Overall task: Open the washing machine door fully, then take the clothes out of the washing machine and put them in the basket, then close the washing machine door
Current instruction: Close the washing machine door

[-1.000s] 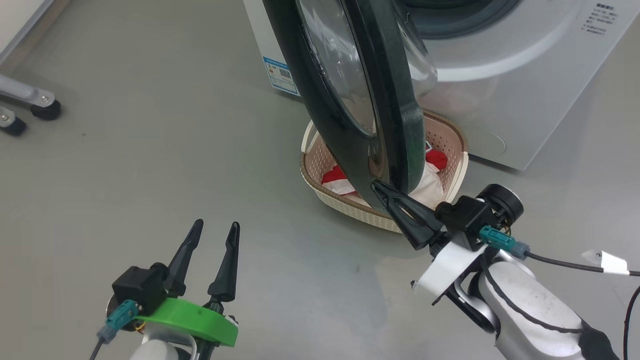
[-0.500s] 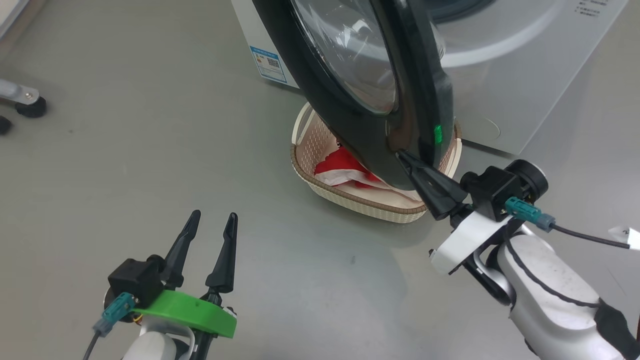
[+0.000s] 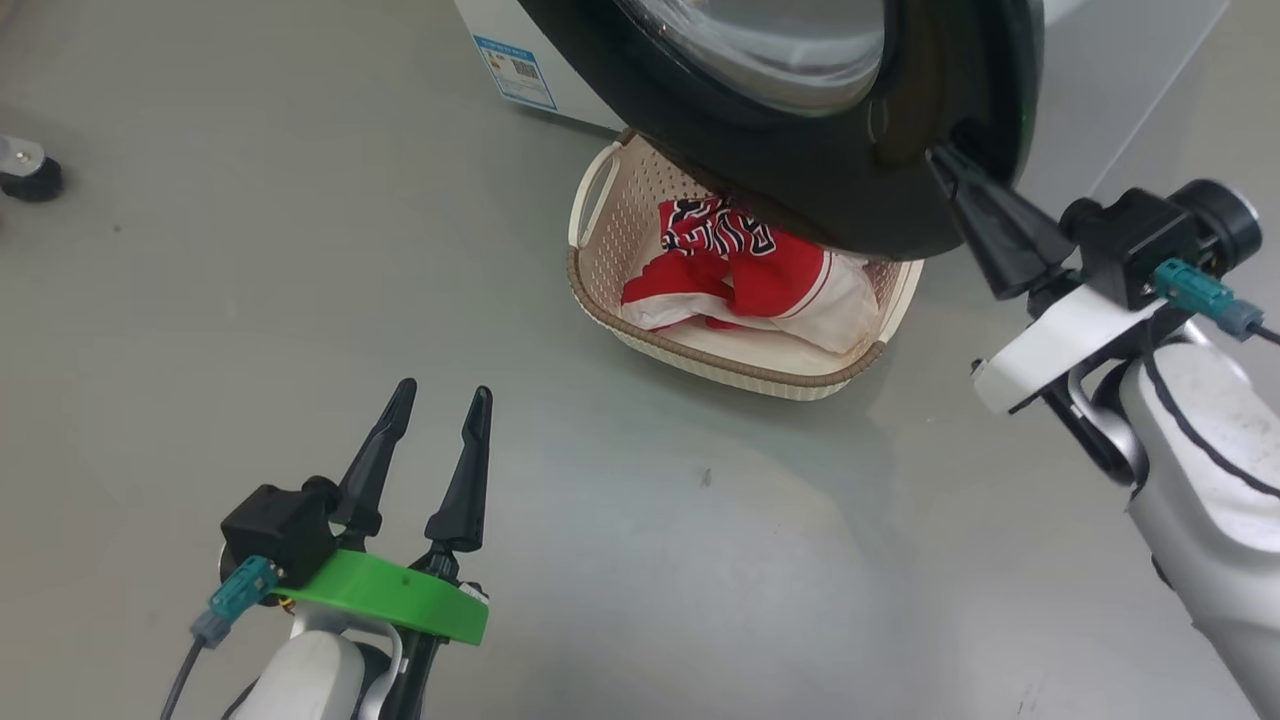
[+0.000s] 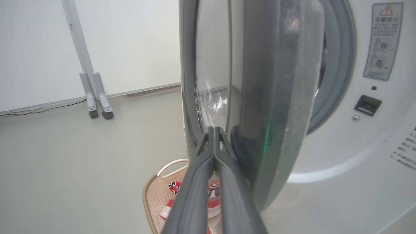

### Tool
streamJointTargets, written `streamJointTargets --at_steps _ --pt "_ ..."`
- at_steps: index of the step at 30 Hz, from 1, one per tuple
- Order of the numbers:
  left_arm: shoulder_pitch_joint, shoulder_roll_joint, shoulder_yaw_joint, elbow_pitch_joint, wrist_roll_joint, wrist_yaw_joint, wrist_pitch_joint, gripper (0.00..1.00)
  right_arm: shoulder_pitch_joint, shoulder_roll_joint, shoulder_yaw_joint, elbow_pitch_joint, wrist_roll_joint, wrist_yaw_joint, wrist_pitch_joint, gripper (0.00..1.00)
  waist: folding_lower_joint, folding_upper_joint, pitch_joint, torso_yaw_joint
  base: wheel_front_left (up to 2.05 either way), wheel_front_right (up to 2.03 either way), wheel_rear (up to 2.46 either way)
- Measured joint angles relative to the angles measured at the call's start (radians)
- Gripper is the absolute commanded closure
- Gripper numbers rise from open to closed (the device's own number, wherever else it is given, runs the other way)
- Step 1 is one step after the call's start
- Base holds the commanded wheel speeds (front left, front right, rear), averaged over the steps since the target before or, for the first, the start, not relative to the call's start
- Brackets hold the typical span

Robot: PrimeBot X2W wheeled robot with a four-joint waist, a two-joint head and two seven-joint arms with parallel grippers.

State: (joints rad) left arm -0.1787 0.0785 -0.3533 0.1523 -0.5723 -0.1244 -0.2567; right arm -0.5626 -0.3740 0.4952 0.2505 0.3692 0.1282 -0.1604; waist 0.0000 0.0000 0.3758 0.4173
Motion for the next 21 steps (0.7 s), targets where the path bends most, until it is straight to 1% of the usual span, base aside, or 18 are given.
streamJointTargets --at_steps 11,21 --pt "-0.058 -0.011 -0.018 -0.031 -0.01 0.0 0.0 0.0 -0.159 -0.071 -0.022 0.0 -0.033 0.001 0.051 1.0 0.0 0.0 0.094 -0.001 0.0 0.0 0.0" --pt "-0.108 -0.029 -0.042 -0.047 -0.019 0.0 0.0 0.0 -0.307 -0.15 -0.045 0.023 -0.058 0.002 0.102 1.0 0.0 0.0 0.185 0.021 0.0 0.0 0.0"
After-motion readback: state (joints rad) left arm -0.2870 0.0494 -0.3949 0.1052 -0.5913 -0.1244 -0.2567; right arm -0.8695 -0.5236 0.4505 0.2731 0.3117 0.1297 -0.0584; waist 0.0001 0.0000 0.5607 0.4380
